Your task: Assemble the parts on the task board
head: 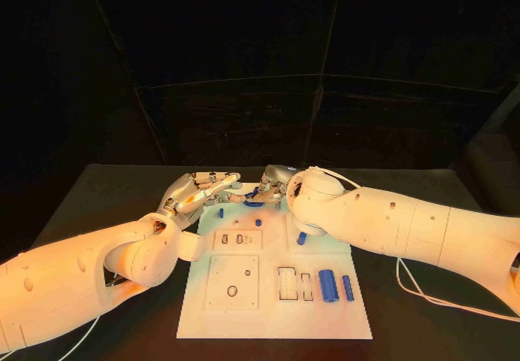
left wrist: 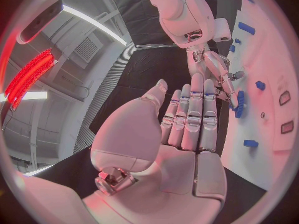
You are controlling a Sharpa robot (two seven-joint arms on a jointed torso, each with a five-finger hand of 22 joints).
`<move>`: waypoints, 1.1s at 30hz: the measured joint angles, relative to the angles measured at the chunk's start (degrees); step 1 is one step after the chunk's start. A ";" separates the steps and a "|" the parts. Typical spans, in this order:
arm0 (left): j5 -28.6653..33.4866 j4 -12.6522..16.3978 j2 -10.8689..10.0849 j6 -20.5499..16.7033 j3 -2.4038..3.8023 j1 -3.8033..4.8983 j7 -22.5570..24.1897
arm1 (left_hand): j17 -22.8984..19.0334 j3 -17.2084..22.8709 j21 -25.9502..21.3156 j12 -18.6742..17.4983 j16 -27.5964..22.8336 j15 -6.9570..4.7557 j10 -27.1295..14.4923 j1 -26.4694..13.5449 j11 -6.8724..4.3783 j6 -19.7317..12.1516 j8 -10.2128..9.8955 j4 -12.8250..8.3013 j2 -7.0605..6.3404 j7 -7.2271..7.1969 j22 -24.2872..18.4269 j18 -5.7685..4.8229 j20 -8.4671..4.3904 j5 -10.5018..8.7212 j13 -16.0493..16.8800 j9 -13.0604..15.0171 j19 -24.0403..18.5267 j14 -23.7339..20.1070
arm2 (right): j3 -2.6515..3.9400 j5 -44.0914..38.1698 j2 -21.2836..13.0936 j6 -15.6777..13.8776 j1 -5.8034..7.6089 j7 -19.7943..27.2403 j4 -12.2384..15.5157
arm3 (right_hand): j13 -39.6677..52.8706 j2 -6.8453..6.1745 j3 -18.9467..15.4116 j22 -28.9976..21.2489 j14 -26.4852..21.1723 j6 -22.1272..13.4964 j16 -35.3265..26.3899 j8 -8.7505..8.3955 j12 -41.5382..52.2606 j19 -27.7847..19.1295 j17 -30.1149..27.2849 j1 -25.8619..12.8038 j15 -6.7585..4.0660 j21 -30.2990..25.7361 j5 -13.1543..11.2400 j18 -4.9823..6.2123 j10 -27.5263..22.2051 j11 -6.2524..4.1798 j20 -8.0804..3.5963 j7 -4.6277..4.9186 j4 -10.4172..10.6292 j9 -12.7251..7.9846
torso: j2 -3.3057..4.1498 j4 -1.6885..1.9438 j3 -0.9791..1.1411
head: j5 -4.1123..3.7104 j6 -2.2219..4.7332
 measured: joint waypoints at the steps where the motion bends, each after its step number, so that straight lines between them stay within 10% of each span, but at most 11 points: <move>1: 0.00 -0.02 0.00 0.00 0.00 0.00 0.00 | 0.00 0.00 0.00 0.00 0.00 0.00 0.00 0.00 0.00 0.00 0.00 0.00 0.00 0.00 0.00 0.00 0.00 0.00 0.00 0.00 0.00 0.00 | 0.00 0.06 0.01 -0.01 0.00 0.02 0.04 | 0.00 0.29 0.17 0.00 0.00 0.20 0.00 0.16 0.00 0.00 0.00 0.29 0.00 0.00 0.20 0.01 0.02 -0.02 0.00 -0.21 -0.17 0.03 | 0.00 -0.01 0.00 | 0.00 -0.01; 33: -0.01 -0.57 0.06 0.09 -0.01 0.00 -0.02 | 0.12 0.16 0.00 -0.21 -0.21 0.00 0.00 0.23 0.00 0.00 0.01 -0.16 0.22 0.00 -0.04 0.00 0.00 0.00 0.00 0.00 0.00 0.00 | -0.25 0.75 -2.01 -4.57 -0.39 2.28 2.90 | 0.00 1.67 3.61 0.31 0.00 2.68 -0.21 0.48 0.51 0.21 0.09 5.47 -0.42 0.24 -0.64 0.00 0.00 -0.82 -0.21 -0.21 -4.41 -0.08 | 0.01 -0.05 0.02 | 0.08 0.07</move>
